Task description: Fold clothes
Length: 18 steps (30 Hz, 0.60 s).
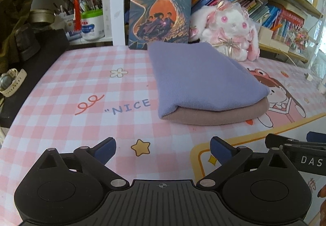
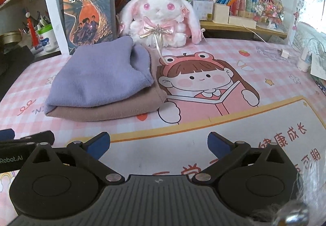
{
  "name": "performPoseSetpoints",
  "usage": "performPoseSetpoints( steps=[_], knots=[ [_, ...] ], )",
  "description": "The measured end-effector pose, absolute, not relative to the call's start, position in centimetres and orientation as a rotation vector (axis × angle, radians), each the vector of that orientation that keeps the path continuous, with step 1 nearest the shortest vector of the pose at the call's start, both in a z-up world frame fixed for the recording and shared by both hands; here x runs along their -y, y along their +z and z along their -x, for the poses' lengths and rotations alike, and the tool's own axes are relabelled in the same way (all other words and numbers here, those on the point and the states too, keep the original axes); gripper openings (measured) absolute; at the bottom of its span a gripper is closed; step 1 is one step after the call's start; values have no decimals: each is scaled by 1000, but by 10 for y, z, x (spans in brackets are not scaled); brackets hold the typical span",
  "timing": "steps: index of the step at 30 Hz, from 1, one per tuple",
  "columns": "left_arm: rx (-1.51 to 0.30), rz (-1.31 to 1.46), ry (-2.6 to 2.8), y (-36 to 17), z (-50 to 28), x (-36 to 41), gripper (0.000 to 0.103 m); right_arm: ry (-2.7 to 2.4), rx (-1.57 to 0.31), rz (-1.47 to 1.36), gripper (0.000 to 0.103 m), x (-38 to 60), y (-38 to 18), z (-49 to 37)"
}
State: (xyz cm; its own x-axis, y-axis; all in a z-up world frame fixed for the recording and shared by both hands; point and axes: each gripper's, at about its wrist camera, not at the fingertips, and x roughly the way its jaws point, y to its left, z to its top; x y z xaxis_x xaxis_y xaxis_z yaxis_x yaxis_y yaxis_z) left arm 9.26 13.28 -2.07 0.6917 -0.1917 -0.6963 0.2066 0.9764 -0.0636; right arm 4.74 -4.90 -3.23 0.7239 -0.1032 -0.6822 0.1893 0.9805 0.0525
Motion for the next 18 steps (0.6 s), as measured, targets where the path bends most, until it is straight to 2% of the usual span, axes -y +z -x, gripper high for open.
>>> performPoseSetpoints(
  steps=[18],
  knots=[
    [-760, -18, -240, -17, -88, -133, 101, -170, -744, -118, 103, 48, -31, -42]
  ],
)
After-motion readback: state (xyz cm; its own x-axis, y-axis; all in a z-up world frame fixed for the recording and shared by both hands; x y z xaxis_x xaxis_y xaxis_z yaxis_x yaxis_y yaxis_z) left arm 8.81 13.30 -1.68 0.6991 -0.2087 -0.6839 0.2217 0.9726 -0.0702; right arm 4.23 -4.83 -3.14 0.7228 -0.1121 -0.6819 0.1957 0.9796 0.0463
